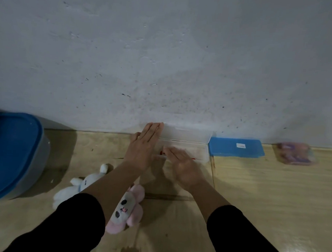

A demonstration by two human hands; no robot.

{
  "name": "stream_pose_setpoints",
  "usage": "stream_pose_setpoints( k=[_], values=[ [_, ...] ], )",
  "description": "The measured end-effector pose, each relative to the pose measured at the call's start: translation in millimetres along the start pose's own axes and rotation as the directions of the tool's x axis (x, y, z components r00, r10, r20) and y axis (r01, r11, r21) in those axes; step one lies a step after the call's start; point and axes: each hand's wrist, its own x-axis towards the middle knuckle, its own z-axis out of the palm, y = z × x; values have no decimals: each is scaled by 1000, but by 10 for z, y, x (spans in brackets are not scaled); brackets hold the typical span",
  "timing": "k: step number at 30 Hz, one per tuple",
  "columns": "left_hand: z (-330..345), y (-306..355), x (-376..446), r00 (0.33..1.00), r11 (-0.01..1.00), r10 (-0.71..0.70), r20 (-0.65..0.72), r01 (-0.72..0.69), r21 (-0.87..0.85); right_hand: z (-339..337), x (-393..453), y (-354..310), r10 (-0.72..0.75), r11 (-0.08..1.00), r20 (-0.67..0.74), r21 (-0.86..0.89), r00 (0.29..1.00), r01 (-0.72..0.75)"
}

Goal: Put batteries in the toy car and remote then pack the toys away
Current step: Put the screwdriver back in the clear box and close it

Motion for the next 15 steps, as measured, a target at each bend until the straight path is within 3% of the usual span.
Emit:
stream_pose_setpoints(
  k=[3,8,12,15],
  values=[
    [-17,33,-8,1000,1000,-14,-6,14,-2,-15,-91,55,-57,985,-108,-167,993,38],
    [-50,54,-11,998,999,-9,-55,11,32,-255,-94,108,65,919,-248,-364,967,-155],
    [2,42,-29,994,995,48,-98,-39,91,-284,-78,122,228,887,-198,-360,953,-287],
    [14,54,-54,988,989,78,-133,-59,137,-231,-124,118,251,890,-147,-354,957,-288]
  ],
)
